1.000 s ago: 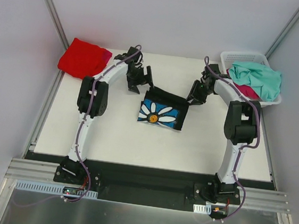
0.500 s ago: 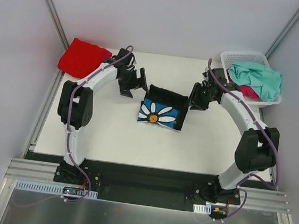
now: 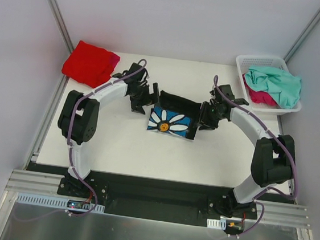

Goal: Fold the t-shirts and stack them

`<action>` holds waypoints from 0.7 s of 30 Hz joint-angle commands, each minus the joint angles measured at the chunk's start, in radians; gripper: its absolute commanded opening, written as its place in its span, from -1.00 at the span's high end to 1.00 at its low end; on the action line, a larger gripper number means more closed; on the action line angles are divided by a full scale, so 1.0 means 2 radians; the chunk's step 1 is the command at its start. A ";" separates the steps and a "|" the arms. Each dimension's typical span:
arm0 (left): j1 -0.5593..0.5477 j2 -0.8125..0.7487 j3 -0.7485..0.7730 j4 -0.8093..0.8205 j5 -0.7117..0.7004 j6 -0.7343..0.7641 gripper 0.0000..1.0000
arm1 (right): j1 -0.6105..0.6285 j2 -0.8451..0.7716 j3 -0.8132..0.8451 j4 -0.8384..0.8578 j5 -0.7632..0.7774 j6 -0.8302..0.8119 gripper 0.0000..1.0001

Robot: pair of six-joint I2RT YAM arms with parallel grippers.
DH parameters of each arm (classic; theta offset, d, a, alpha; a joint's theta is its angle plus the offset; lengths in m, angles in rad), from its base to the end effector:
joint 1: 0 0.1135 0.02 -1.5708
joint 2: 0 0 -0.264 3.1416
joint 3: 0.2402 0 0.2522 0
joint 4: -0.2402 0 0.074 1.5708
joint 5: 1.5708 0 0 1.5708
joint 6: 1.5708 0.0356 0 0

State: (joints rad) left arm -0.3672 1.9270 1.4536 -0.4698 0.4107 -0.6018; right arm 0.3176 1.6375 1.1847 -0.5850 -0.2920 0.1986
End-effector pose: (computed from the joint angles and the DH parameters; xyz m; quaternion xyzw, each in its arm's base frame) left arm 0.3869 -0.1641 0.2163 -0.0465 0.9321 -0.3124 0.1771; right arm 0.3189 0.1156 0.2306 -0.0950 0.9505 0.2022 0.2161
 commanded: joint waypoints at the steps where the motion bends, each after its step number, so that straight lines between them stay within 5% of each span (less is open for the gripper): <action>1: -0.003 0.008 -0.004 0.029 0.004 -0.013 -0.92 | 0.002 0.001 -0.006 0.013 0.004 0.001 0.25; 21: -0.012 0.017 -0.039 0.071 0.007 -0.025 -0.89 | 0.002 0.023 -0.023 0.043 -0.007 0.002 0.31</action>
State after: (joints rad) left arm -0.3786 1.9442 1.3750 -0.3660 0.4114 -0.6437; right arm 0.3180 1.6558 1.1046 -0.5217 -0.2962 0.2012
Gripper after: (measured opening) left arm 0.957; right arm 0.350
